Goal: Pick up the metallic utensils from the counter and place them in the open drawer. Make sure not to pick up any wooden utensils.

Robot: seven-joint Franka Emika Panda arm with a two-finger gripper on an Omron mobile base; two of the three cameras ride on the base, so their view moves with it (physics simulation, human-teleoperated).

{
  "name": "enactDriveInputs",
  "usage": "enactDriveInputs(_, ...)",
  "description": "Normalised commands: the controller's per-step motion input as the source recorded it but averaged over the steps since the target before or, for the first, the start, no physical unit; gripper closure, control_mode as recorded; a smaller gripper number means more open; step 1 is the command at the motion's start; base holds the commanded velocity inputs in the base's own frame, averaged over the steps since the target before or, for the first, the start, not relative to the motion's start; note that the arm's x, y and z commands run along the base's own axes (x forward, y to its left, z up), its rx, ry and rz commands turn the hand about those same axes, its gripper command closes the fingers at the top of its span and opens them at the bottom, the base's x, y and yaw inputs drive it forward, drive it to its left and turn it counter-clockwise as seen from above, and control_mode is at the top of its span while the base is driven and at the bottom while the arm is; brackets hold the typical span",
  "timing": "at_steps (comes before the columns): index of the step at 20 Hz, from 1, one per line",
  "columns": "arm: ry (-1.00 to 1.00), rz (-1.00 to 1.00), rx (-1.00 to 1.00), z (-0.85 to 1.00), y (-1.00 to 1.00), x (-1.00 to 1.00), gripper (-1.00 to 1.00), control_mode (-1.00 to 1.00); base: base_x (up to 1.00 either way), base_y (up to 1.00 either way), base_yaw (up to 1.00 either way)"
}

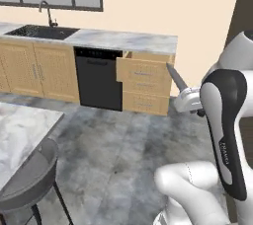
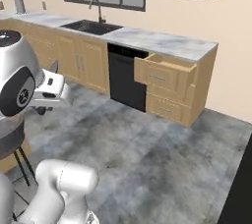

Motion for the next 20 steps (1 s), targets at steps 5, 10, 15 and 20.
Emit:
enactDriveInputs(5,0.0,0.0,0.0,0.0,0.0,0.0,1.0,1.0,1.0,-0.3,-0.17)
enactDriveInputs(10,0.0,0.0,0.0,0.0,0.0,0.0,1.0,1.0,1.0,-0.57,-0.32)
enactDriveInputs(15,0.0,0.0,0.0,0.0,0.0,0.0,1.0,1.0,1.0,-0.48,-0.19)
enactDriveInputs(20,0.0,0.0,0.0,0.0,0.0,0.0,1.0,1.0,1.0,-0.48,0.08)
